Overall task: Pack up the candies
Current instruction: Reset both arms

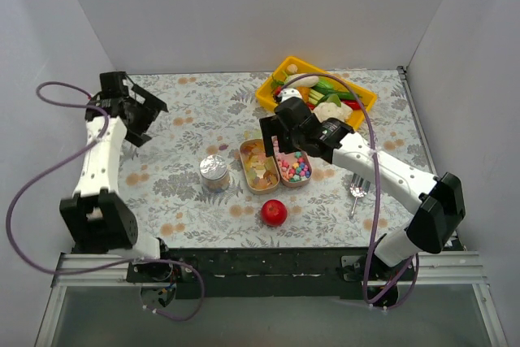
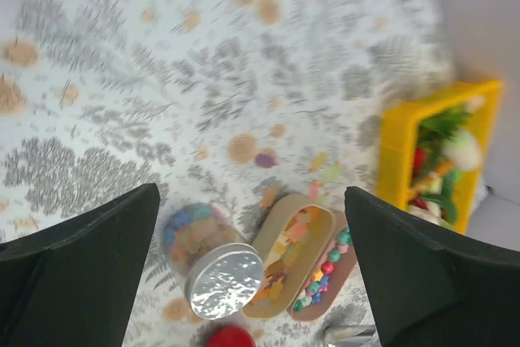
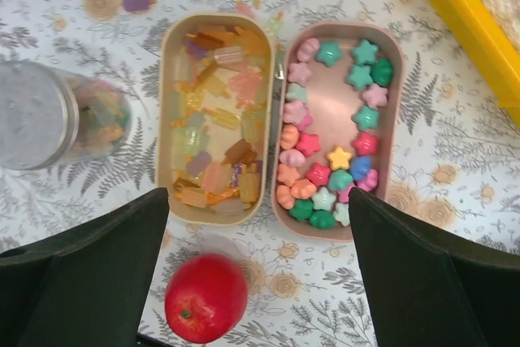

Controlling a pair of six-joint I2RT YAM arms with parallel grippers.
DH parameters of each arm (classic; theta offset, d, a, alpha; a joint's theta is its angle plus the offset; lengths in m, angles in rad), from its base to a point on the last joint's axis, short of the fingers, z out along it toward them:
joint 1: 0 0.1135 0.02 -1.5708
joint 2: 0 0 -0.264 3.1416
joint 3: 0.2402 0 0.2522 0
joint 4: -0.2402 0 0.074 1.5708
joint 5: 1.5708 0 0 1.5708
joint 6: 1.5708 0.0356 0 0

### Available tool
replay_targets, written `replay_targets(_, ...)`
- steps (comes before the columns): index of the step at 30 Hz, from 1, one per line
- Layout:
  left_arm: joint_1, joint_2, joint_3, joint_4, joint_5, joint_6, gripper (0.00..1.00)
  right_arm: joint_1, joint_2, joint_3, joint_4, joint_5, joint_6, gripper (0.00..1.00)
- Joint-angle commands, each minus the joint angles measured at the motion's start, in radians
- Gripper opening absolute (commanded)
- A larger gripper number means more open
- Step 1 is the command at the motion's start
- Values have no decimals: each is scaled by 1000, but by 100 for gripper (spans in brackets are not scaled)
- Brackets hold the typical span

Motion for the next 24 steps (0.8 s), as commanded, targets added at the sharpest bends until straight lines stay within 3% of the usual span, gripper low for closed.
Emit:
replay_targets(1,2,-291,-44,162,-2,185,98,0,-57,-90,-39,149,60,98)
replay_targets(8,1,-369,-175,188,104,268,98,-15,-239,-277,38,330,143,99)
replay_targets(14,2,-374,-209,208,130,289,98,-41,-327,-314,20,423,163,99)
replay_targets(24,2,-339,-209,231,147,289,98,-101,-407,-357,20,411,166,99)
